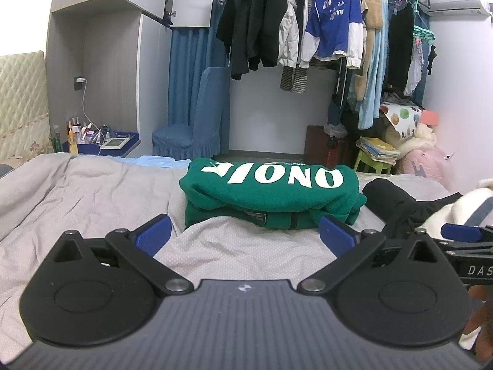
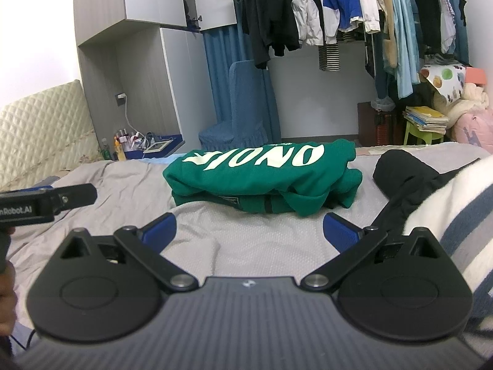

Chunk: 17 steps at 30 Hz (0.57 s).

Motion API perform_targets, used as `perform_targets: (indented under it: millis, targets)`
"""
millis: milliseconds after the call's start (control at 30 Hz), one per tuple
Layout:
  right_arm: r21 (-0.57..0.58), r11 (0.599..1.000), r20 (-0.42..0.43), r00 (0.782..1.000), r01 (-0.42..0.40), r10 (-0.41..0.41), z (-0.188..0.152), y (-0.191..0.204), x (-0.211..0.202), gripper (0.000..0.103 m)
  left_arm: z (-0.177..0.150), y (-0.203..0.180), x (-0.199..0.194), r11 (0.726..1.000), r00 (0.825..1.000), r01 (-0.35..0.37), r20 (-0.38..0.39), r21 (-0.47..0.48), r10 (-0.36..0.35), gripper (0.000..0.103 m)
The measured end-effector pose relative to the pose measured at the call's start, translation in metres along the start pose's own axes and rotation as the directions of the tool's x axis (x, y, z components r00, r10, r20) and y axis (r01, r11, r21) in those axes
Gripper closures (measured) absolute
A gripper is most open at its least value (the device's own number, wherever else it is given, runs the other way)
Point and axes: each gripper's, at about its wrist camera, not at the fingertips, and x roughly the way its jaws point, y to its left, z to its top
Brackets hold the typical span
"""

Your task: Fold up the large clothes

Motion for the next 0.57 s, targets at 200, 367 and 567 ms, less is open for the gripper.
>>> perform_targets:
  millis: [200, 367, 567]
  targets:
    - [-0.01, 1.0, 0.009, 1.0, 0.0, 0.0, -0.0002, -0.0021, -0.0011, 0.0, 0.0004, -0.0056, -0.0044, 1.0, 1.0, -0.002, 0.011, 0.011, 0.002, 0.0]
    - [0.004, 1.0, 0.002, 1.0, -0.003, 0.003, 0.0001, -0.0032, 0.0002, 0.0, -0.0001, -0.0065, -0.0047, 1.0, 1.0, -0.002, 0.013, 0.012, 0.002, 0.0]
    - [-0.005, 1.0, 0.001, 1.0, -0.002, 0.002, 0.0017, -0.0023, 0.0014, 0.0, -0.0006, -0.0079, -0.0077, 1.0, 1.0, 0.0, 0.006, 0.018, 0.0, 0.0]
